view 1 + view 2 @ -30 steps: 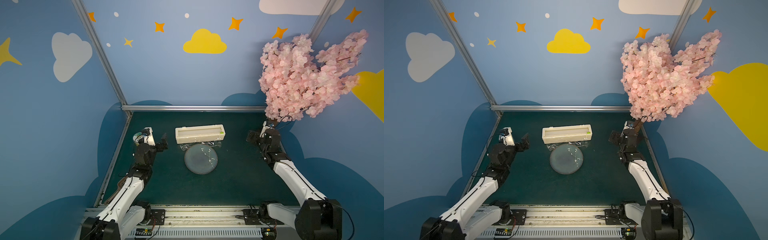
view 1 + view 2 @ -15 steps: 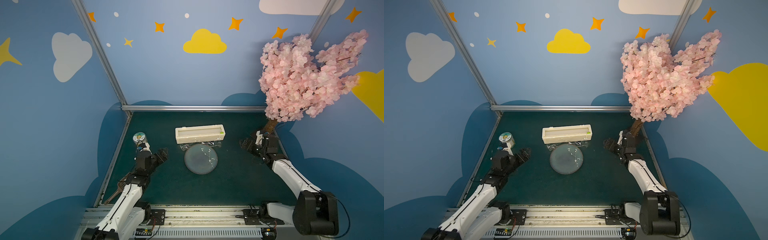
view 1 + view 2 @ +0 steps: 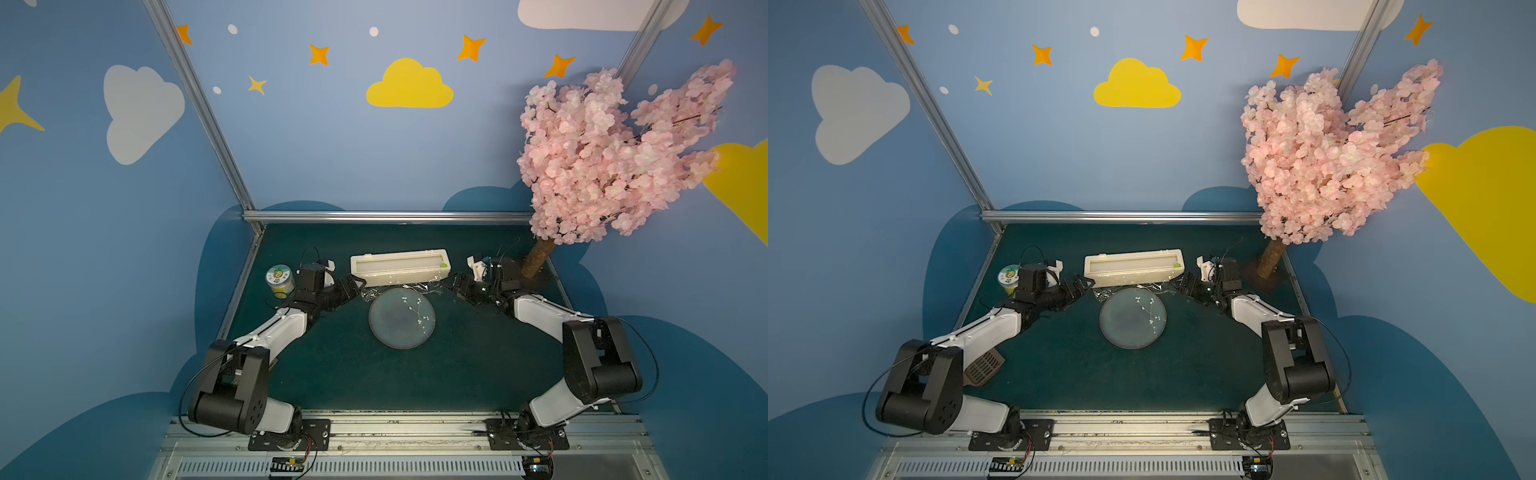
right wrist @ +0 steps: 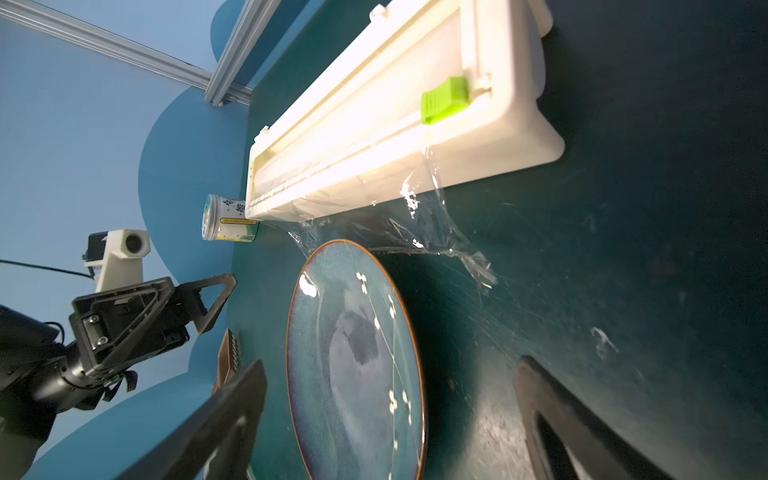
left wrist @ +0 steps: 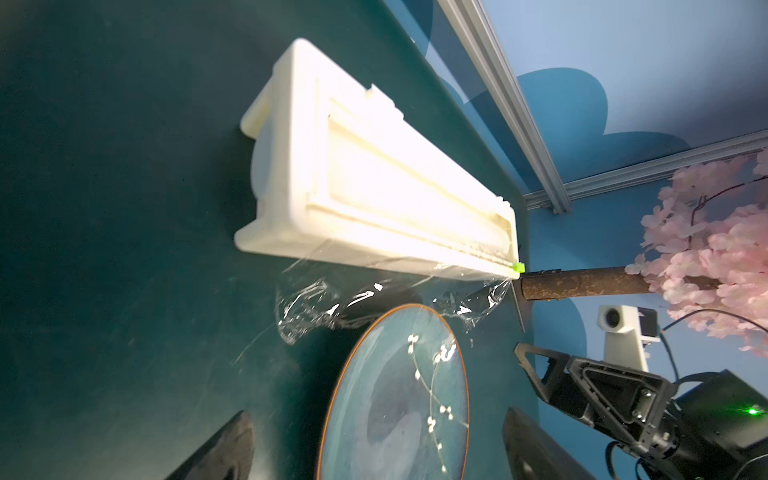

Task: Wrap the plate with plastic wrap
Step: Adjust the plastic wrap cutting box at the center of the board.

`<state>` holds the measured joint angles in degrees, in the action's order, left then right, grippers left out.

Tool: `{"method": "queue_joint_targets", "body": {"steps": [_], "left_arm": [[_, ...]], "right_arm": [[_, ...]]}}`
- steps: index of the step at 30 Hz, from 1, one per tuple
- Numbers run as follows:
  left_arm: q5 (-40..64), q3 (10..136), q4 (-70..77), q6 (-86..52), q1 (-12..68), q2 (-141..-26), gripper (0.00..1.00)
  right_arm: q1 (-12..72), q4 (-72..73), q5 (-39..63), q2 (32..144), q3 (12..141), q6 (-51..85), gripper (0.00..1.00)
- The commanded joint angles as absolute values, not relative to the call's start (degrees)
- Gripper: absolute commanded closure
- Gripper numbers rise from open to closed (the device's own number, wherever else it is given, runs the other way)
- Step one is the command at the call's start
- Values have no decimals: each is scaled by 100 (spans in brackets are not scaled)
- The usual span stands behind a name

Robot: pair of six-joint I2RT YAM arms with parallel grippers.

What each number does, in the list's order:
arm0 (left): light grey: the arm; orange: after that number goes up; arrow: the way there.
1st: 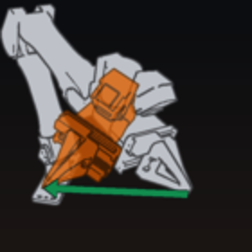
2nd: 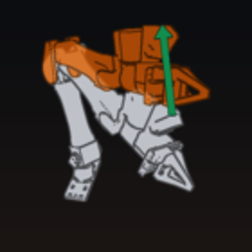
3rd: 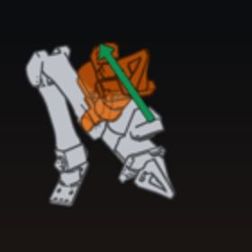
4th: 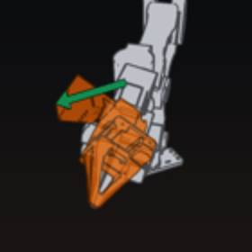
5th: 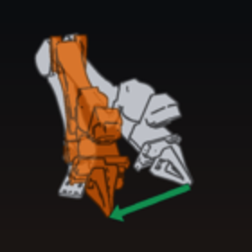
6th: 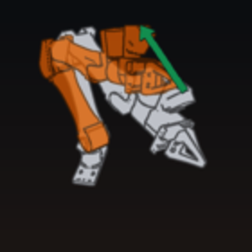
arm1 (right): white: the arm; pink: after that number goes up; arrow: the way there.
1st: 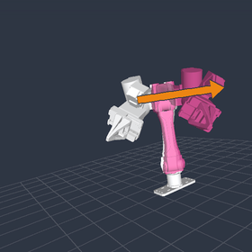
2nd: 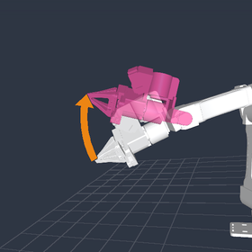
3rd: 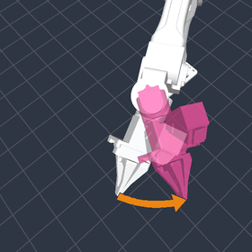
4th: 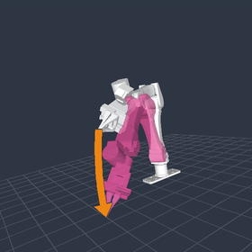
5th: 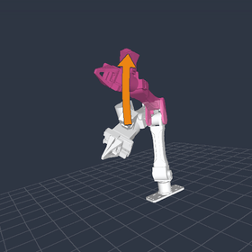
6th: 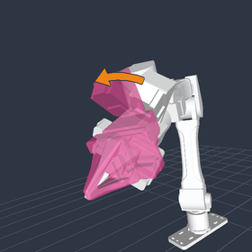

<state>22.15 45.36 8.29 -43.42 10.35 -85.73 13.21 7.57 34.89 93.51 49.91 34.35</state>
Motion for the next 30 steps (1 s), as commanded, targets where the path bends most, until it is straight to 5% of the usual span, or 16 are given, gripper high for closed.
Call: {"method": "queue_joint_targets", "body": {"steps": [1,19,30], "left_arm": [[2413,5013,750,-4157,1027,-9132,8],[3021,6961,766,-4105,618,-11232,11],[2838,4940,1033,-3849,506,-9805,24]], "right_arm": [[1404,1117,3761,9710,5373,3605,8],[1476,981,3816,10996,6734,3297,10],[1482,255,3324,9914,5736,2233,11]]}}
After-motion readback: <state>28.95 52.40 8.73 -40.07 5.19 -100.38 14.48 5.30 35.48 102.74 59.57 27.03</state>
